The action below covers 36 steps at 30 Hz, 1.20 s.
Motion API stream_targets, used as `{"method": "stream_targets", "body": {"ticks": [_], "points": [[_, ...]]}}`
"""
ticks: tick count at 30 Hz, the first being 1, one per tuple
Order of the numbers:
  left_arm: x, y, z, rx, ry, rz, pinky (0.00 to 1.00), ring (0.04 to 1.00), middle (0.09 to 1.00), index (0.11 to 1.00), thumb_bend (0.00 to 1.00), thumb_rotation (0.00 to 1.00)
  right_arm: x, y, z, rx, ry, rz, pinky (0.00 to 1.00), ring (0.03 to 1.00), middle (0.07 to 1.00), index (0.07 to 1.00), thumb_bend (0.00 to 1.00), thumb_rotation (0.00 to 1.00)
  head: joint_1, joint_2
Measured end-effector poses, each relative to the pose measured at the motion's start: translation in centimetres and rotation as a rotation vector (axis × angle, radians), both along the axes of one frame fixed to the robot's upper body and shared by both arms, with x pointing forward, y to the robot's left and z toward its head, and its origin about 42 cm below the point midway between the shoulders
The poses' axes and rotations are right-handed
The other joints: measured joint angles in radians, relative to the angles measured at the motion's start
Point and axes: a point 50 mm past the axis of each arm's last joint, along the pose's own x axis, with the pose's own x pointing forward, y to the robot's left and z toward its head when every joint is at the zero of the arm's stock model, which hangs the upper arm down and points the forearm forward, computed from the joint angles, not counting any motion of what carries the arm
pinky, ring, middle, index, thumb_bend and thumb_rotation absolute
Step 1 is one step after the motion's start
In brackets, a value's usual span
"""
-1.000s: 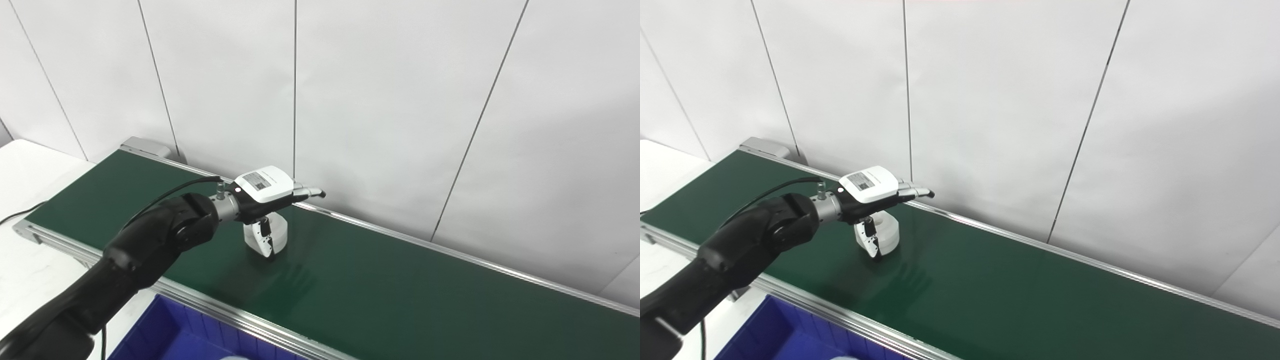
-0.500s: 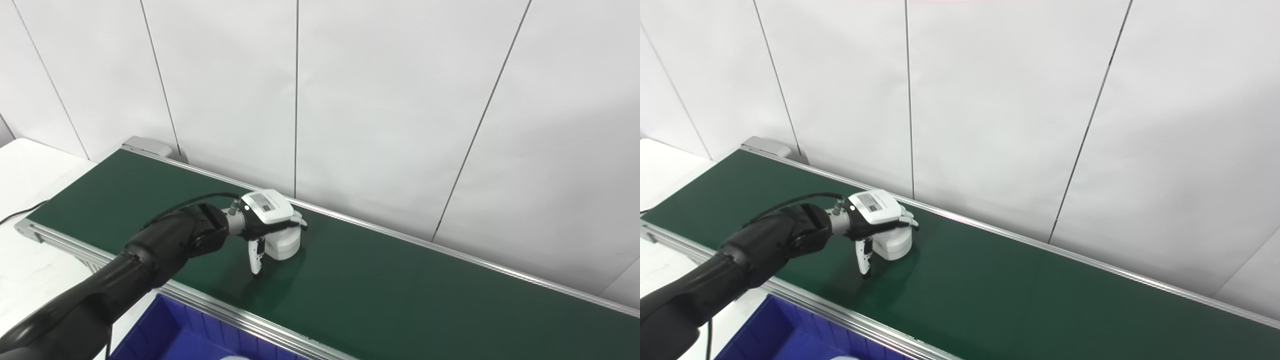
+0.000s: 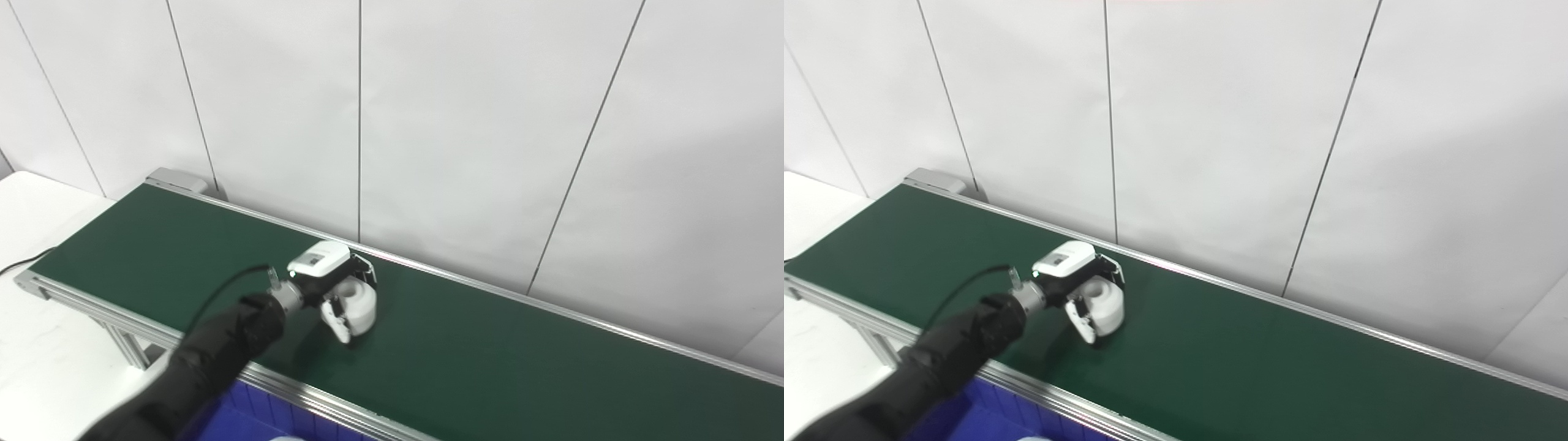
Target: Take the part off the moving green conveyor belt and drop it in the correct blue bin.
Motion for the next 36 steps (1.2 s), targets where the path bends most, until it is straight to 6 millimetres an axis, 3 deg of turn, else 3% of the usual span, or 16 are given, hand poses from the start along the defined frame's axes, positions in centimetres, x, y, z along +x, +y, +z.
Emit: {"method": "stream_targets", "body": {"ticks": [5,9,12,14,15,16,18,19,20,22,26,30,36], "points": [[-0.1,-0.7,0.3,0.047,-0.010,-0.047,0.31,0.385,0.449,0.502,0.52,0.00,-0.1,0.1,0.0,-0.002,0.001,0.001,1.00,1.000,1.000,1.000,0.94,1.00,-0.003,0.003],[-0.2,-1.0,1.1,0.095,-0.010,-0.103,0.33,0.402,0.459,0.500,0.52,0.00,-0.1,0.2,0.0,-0.002,0.000,0.001,1.00,1.000,1.000,1.000,0.95,1.00,-0.003,0.005],[-0.3,-0.8,2.5,0.111,-0.039,-0.146,0.28,0.348,0.413,0.511,0.52,0.00,-0.1,0.3,0.2,0.000,-0.004,0.002,1.00,1.000,1.000,1.000,0.92,1.00,-0.003,0.038],[-0.8,-1.0,4.7,0.107,-0.092,-0.203,0.26,0.323,0.404,0.508,0.52,0.00,0.0,0.3,0.7,0.002,-0.021,0.000,1.00,1.000,1.000,1.000,0.91,1.00,-0.003,0.038],[-1.2,-1.1,6.3,0.089,-0.129,-0.228,0.25,0.310,0.399,0.506,0.52,0.00,0.1,0.4,0.9,0.004,-0.028,0.001,1.00,1.000,1.000,1.000,0.91,1.00,0.006,0.061],[-1.7,-1.2,7.7,0.067,-0.162,-0.254,0.28,0.345,0.422,0.506,0.52,0.00,0.1,0.4,1.0,0.005,-0.033,0.000,1.00,1.000,1.000,1.000,0.91,1.00,0.006,0.061],[-2.5,-1.9,10.5,0.031,-0.223,-0.311,0.31,0.369,0.438,0.506,0.52,0.00,0.1,0.3,1.4,0.008,-0.044,-0.003,1.00,1.000,1.000,1.000,0.91,1.00,0.058,0.122],[-3.2,-2.3,12.1,0.020,-0.253,-0.342,0.31,0.372,0.440,0.506,0.52,0.00,0.1,0.3,1.7,0.009,-0.053,-0.001,1.00,1.000,1.000,1.000,0.92,1.00,0.058,0.123],[-4.1,-2.7,13.5,0.007,-0.282,-0.371,0.30,0.357,0.430,0.508,0.52,0.00,0.2,0.3,2.0,0.009,-0.065,-0.003,1.00,1.000,1.000,1.000,0.93,1.00,0.058,0.123],[-6.3,-3.5,16.3,-0.013,-0.334,-0.418,0.31,0.358,0.428,0.511,0.52,0.00,0.5,0.1,2.7,0.006,-0.085,-0.005,1.00,1.000,1.000,1.000,0.96,1.00,0.135,0.190],[-10.4,-3.6,20.1,-0.001,-0.380,-0.469,0.32,0.369,0.435,0.512,0.52,0.00,0.7,-0.5,3.7,-0.002,-0.105,-0.011,1.00,1.000,1.000,1.000,0.97,1.00,0.184,0.225],[-12.3,-1.9,19.4,0.021,-0.320,-0.402,0.31,0.351,0.426,0.516,0.52,0.00,0.6,-1.5,3.8,-0.003,-0.101,-0.008,1.00,1.000,1.000,1.000,0.96,1.00,0.242,0.261],[-18.6,-1.7,17.1,0.000,-0.238,-0.347,0.34,0.387,0.457,0.506,0.52,0.00,0.7,-3.5,4.4,-0.002,-0.092,-0.013,1.00,0.989,1.000,1.000,0.96,0.97,0.258,0.294]]}}
